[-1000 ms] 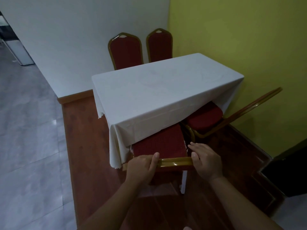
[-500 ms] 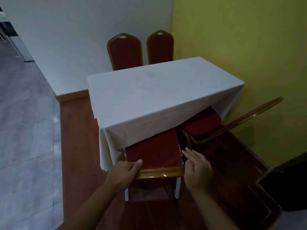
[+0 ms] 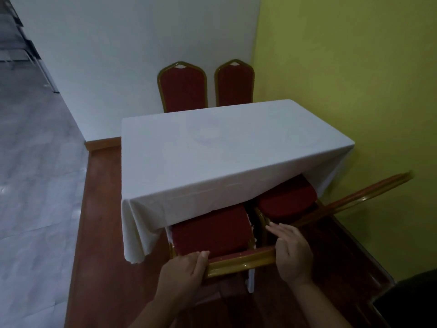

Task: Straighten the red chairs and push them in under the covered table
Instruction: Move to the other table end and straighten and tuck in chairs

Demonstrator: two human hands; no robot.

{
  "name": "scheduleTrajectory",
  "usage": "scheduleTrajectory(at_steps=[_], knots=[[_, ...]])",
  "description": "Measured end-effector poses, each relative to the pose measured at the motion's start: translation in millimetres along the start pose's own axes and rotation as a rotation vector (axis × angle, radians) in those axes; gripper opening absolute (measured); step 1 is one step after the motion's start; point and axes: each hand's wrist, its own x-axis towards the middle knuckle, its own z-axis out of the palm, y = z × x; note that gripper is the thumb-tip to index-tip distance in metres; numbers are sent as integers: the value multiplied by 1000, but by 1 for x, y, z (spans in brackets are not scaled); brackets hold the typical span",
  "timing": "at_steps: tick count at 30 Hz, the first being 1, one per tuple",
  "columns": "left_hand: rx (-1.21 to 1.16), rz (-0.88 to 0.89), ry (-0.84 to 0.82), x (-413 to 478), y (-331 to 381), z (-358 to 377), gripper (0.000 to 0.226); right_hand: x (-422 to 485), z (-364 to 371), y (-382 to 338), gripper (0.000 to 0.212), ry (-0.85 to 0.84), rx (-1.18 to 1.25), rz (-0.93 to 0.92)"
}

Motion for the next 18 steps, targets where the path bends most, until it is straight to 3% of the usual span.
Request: scheduleTrajectory(at_steps=[5, 8, 11, 18], knots=[[77, -39, -20, 26, 23, 17, 116, 38, -9, 23, 71, -139, -22, 19], [54, -26, -19, 33, 31, 20, 98, 39, -7, 24, 73, -174, -73, 23], [45, 3, -80, 39, 37, 15, 107, 28, -3, 12, 68, -106, -36, 29], [59, -52, -38, 43, 37, 19, 79, 36, 5, 21, 59, -48, -16, -4]])
